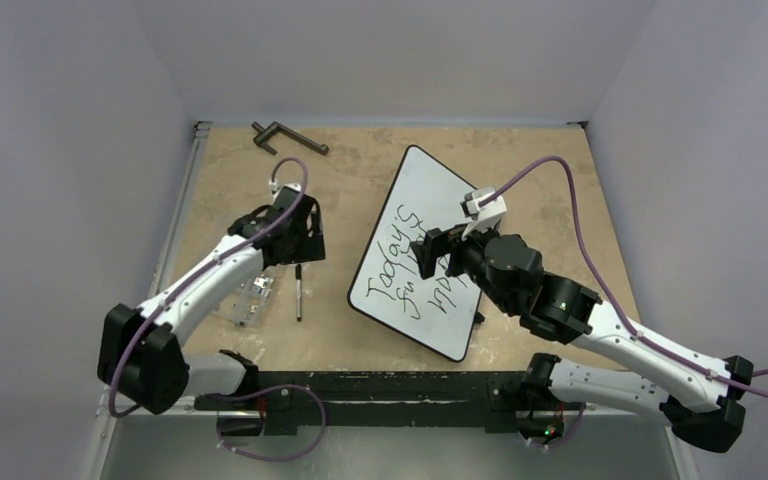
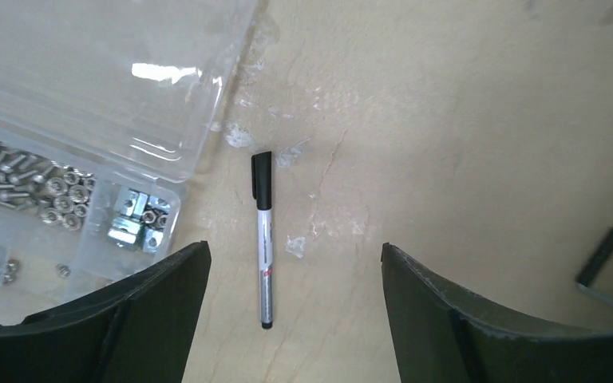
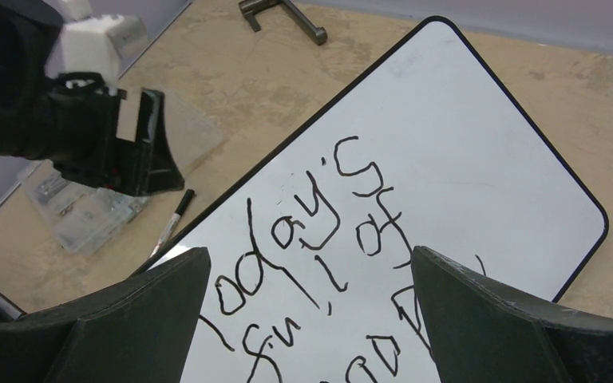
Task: Write a sentence on the whiteboard
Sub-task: Reset both arms
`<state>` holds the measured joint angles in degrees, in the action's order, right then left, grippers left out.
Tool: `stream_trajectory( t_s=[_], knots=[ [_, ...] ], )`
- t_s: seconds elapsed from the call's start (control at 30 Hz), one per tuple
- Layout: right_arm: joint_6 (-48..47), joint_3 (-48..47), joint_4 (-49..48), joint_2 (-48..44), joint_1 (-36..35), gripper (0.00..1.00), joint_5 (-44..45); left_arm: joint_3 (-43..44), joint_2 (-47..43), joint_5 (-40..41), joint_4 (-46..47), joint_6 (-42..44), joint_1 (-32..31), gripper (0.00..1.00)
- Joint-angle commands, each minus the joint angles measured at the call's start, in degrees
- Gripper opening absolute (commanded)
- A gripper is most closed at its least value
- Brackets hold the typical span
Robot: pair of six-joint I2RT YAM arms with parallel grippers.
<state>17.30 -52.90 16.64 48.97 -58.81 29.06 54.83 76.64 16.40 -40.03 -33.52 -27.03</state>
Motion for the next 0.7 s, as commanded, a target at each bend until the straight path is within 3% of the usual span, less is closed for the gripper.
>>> stream_trajectory(
  t_s=[0.0, 0.13, 0.27, 0.33, 0.47, 0.67],
  knots=[
    [-0.9, -0.6, -2.4, -1.0, 0.0, 0.99, 1.5, 8.3, -8.4, 0.9, -9.0, 1.6, -0.3, 0.78],
    [-1.6, -0.9, -3.6, -1.2, 0.0, 0.99, 1.2, 15.1, -15.1, 3.0, -14.3, 4.1, -0.4, 0.81],
    [-2.4, -1.1, -4.7, -0.8, 0.0, 0.99, -0.9, 20.3, -21.2, 5.0, -14.2, 8.5, -0.4, 0.99],
    [-3.2, -1.0, -5.9, -1.2, 0.0, 0.99, -4.7, 21.2, -23.1, 5.7, -11.8, 11.0, -0.4, 1.00],
    [-2.1, 0.0, -9.4, -2.2, 0.0, 0.99, -7.2, 19.0, -26.2, 7.2, -4.8, 16.4, -0.3, 1.00],
    [2.0, 1.1, -6.7, -4.1, 0.0, 0.99, -5.0, 12.4, -31.1, 6.7, 1.8, 19.6, -0.3, 1.00]
  ],
)
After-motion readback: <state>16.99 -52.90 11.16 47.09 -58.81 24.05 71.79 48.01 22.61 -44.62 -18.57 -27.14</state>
